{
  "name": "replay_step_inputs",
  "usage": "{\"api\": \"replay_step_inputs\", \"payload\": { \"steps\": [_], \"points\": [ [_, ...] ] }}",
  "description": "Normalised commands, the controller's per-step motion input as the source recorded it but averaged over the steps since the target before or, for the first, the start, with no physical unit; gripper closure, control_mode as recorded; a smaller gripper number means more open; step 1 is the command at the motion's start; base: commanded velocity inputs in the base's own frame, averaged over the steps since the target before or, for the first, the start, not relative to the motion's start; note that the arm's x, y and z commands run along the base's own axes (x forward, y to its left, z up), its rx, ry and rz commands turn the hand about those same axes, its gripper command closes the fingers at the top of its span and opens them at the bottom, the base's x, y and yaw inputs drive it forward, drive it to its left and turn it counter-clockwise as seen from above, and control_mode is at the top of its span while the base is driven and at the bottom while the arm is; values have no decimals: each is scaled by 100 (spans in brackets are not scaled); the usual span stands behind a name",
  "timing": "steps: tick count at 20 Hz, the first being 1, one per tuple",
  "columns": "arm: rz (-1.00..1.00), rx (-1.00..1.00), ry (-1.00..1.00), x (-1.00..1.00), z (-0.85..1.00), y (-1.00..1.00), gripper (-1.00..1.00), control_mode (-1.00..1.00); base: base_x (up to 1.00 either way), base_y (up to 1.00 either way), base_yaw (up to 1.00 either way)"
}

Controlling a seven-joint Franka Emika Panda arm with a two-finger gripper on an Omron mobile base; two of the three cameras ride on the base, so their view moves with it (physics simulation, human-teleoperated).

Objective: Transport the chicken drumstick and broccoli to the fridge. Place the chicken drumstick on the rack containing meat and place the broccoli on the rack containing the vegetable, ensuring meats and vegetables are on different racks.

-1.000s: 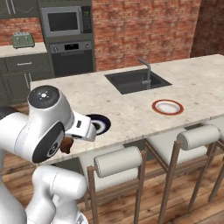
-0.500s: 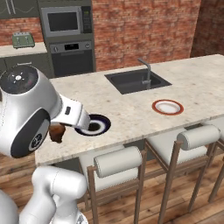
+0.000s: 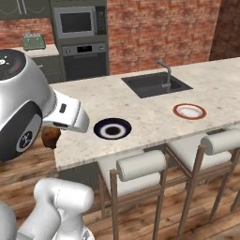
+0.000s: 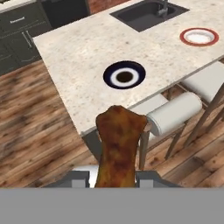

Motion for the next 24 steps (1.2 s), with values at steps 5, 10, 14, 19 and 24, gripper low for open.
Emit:
{"api": "replay_step_inputs", "payload": {
  "steps": [5, 10, 14, 19, 24],
  "points": [
    [0, 0, 0, 0, 0, 0, 100, 100, -30, 97, 10],
    [0, 0, 0, 0, 0, 0, 100, 100, -4, 100, 32],
    [0, 0, 0, 0, 0, 0, 100, 100, -3, 100, 53],
    [0, 0, 0, 0, 0, 0, 100, 100, 0, 100, 64],
    [0, 0, 0, 0, 0, 0, 100, 100, 0, 80, 80]
  ]
}}
